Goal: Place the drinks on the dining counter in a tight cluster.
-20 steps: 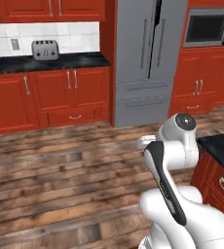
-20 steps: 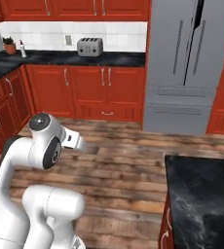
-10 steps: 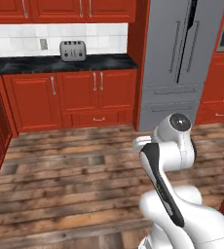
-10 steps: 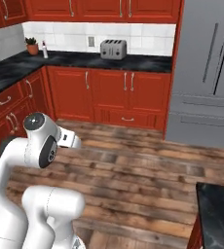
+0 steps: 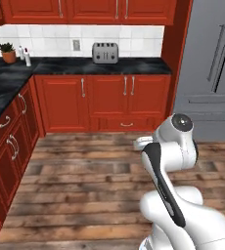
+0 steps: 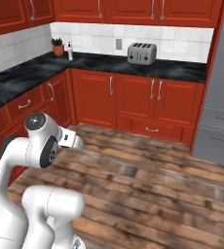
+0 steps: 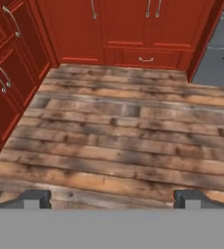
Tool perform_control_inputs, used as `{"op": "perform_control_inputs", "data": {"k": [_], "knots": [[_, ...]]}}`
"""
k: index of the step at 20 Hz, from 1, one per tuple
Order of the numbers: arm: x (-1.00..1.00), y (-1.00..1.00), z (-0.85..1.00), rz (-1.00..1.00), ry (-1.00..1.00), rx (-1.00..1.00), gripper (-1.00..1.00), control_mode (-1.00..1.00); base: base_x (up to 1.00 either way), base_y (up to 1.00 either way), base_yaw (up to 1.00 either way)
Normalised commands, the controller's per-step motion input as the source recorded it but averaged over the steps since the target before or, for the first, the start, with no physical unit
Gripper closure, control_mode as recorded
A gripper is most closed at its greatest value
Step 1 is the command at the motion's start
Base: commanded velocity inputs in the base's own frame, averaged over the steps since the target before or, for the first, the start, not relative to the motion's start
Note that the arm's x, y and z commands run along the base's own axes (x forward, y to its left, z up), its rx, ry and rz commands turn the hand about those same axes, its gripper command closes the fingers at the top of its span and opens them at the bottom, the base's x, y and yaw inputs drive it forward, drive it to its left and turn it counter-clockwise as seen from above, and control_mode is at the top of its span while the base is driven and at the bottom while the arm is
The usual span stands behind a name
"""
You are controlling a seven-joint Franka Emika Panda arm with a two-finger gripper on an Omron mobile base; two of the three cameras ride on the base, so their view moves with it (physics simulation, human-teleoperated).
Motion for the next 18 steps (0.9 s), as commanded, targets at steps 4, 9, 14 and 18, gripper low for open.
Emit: {"op": "perform_control_inputs", "data": {"k": [4, 9, 14, 18], "knots": [[0.00, 0.00, 0.00, 0.00, 0.00, 0.00, -1.00, 1.00, 0.79, 0.15, 0.28], [0.00, 0.00, 0.00, 0.00, 0.00, 0.00, -1.00, 1.00, 0.83, 0.12, 0.27], [0.00, 0.00, 0.00, 0.00, 0.00, 0.00, -1.00, 1.00, 0.79, 0.11, 0.30], [0.00, 0.00, 0.00, 0.00, 0.00, 0.00, -1.00, 1.00, 0.81, 0.10, 0.28]]}}
